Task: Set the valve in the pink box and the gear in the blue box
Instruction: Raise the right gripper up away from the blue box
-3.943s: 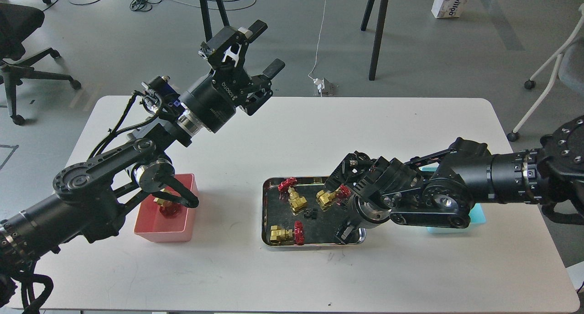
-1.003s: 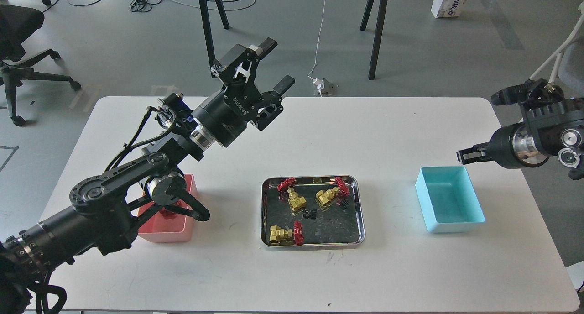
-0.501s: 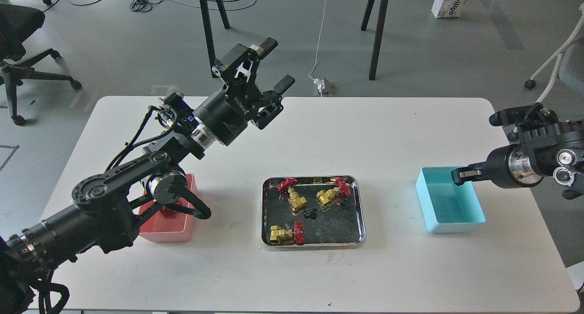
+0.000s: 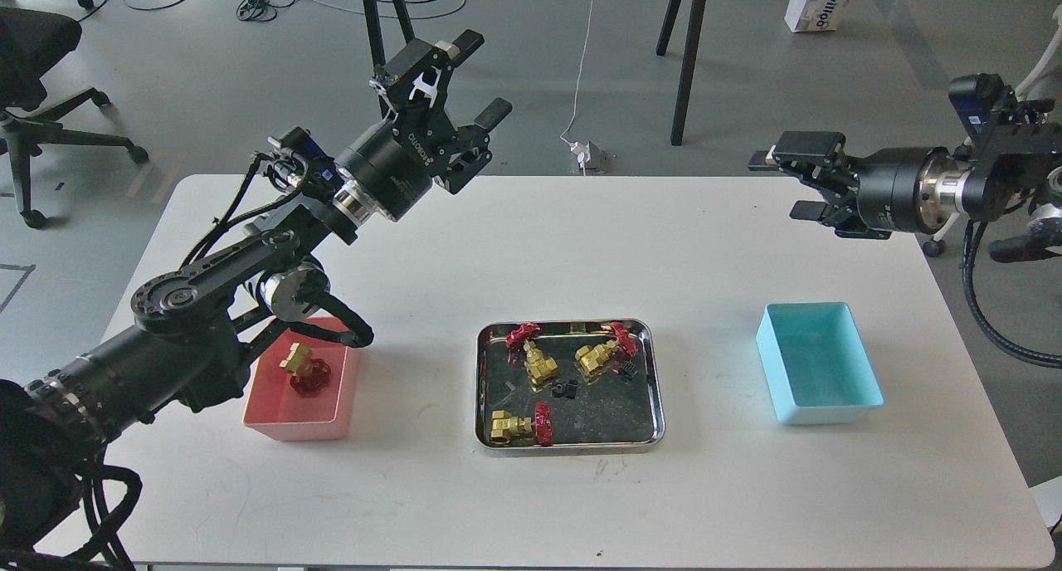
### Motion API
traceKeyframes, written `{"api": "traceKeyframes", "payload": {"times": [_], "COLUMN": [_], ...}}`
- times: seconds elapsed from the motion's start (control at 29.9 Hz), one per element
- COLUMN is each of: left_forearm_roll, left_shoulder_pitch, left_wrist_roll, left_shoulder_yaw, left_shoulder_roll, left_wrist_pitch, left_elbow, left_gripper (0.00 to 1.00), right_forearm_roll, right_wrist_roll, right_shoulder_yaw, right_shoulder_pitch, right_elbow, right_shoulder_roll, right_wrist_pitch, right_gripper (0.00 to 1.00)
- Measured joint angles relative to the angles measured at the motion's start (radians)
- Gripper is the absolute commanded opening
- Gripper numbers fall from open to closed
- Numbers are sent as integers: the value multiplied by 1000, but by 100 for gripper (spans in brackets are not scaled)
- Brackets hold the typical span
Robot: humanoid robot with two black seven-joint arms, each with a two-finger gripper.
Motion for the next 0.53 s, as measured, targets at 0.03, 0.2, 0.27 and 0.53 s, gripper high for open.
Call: {"api": "traceKeyframes", "payload": {"times": [0.03,0.2,0.27,0.53], "left_forearm_roll": [-35,-248,-305,-331], "left_shoulder_pitch": [-7,-25,-25,-18], "left_wrist_roll": [0,0,0,0], "left_shoulder_yaw": [-4,-70,-100,-116], "left_shoulder_roll": [-15,-42,-50,-75], "left_wrist_pitch": [-33,-71,-73,-74], "left_elbow": [50,249,282,292], "left_gripper": [94,97,97,98], "right_forearm_roll": [83,472,613,689], "right_wrist_roll": [74,303,318,325], "right_shoulder_yaw": [26,132,162,203], "right_shoulder_pitch": [-21,-107,-142,-182], "right_elbow": [-39,-234,-313,-407], "right_shoulder_roll": [24,142,197,277], "right_wrist_pitch": [0,0,0,0], "right_gripper": [100,100,100,100]}}
